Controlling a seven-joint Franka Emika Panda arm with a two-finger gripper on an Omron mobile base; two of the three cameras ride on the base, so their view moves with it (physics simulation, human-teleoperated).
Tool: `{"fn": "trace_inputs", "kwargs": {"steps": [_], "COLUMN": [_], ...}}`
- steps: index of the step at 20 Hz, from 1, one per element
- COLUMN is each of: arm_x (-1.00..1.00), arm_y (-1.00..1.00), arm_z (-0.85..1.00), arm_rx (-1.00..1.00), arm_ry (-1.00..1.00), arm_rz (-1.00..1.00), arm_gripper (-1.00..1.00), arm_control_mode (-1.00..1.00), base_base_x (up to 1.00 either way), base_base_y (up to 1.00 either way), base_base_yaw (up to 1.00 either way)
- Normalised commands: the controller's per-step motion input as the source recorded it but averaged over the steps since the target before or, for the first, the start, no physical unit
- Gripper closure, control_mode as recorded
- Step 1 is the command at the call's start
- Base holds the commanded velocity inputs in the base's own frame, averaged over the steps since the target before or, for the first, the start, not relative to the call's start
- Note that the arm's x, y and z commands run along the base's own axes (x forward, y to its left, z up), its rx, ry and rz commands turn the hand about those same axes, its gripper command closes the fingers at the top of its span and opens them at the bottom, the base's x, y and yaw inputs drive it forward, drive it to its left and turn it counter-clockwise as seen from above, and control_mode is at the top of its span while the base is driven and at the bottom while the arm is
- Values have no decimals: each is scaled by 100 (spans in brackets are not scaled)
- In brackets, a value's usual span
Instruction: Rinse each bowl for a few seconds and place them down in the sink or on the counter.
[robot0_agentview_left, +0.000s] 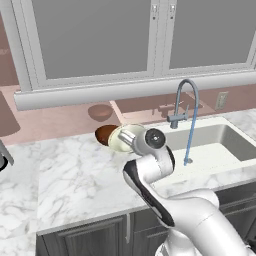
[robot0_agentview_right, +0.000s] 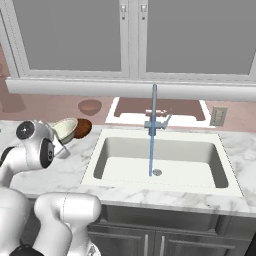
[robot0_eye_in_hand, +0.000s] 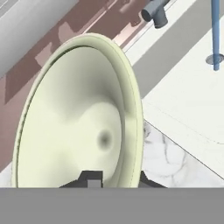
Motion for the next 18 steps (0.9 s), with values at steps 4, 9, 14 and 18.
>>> {"fn": "trace_inputs", "kwargs": {"steps": [4, 9, 14, 18], "arm_x": [0, -17, -35, -32], "arm_y": [-28, -28, -20, -17], "arm_z": [26, 14, 1, 0], "arm_rx": [8, 6, 5, 6], "arm_ry": [-1, -7, -8, 0], "arm_rz": [-8, -5, -10, -16], "arm_gripper": [100, 100, 100, 100], "arm_control_mode": [-100, -100, -100, -100], "base_base_x": [0, 0, 0, 0], "base_base_y": [0, 0, 0, 0], "base_base_yaw": [0, 0, 0, 0]}}
